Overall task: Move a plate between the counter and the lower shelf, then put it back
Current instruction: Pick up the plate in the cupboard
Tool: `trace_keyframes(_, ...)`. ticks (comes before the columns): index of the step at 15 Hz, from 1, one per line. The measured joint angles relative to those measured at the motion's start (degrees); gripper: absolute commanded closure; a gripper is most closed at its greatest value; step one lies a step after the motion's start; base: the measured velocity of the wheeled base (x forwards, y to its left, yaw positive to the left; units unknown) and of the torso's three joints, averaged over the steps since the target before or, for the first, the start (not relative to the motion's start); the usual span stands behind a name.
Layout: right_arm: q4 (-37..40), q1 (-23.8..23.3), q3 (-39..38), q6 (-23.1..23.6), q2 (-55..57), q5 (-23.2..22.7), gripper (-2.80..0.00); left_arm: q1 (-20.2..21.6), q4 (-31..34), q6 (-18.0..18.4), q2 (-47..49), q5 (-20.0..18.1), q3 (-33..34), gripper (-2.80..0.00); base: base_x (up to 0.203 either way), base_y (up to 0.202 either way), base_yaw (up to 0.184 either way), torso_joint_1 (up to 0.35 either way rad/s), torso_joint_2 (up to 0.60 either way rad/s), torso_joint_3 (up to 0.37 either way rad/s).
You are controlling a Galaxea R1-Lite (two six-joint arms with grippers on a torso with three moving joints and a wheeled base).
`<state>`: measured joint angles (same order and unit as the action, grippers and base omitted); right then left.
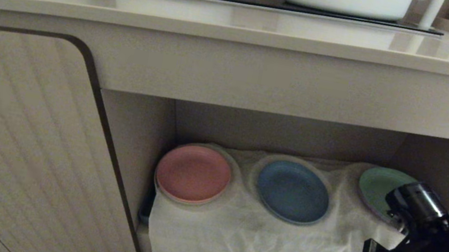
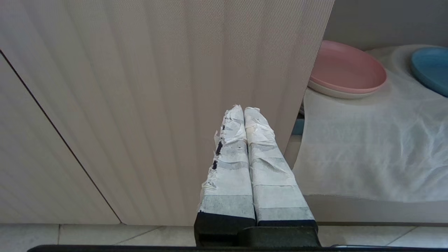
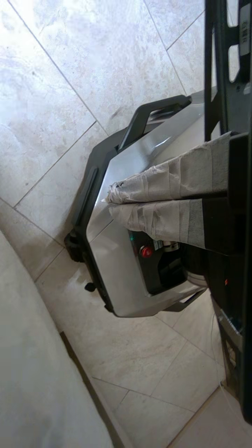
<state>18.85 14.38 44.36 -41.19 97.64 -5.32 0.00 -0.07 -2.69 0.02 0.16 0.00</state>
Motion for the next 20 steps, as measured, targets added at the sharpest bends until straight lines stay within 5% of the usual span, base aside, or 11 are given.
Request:
trace_keyframes(14,-0.62,-0.2,-9.64,4.83,-11.08,4.73,0.0,0.0,0.0,0.02,0.0,0.0,0.0,0.0,0.0,0.0,0.0,0.0,0.0,0.0)
trace_keyframes(20,-4.07,-3.96,-9.98,7.39,-13.92,7.44,0.0,0.0,0.0,0.02,0.0,-0.02,0.0,0.0,0.0,0.0,0.0,0.0,0.0,0.0)
